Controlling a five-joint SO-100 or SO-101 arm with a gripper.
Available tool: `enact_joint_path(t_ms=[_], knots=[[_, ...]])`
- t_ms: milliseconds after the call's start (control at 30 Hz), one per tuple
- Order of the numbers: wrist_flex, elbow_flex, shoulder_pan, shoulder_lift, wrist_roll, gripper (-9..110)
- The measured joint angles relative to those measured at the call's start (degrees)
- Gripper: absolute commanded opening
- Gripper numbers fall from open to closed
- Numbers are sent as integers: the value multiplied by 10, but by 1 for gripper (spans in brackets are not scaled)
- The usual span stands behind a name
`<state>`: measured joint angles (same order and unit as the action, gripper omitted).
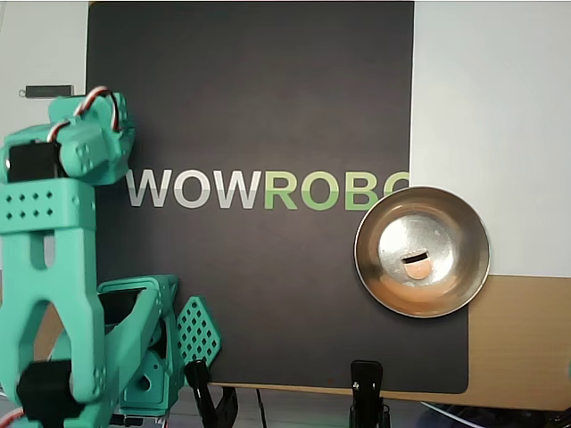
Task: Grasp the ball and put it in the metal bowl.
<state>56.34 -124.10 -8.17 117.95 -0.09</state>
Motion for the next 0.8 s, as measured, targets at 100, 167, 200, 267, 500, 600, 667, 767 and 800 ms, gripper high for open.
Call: enact_joint_path(t_ms=[100, 167, 200, 267, 500, 600, 667, 767, 800], knots=[[-36, -65, -1, 60, -1, 0], [-54, -105, -1, 102, -1, 0], [-64, -125, -2, 123, -1, 0], [-83, -164, 0, 168, -1, 0], [-148, -300, 2, 329, -1, 0], [-171, -360, 2, 403, -1, 0], [-185, -397, 9, 452, -1, 0], [-204, -445, 25, 519, -1, 0], [-211, -459, 28, 540, -1, 0]])
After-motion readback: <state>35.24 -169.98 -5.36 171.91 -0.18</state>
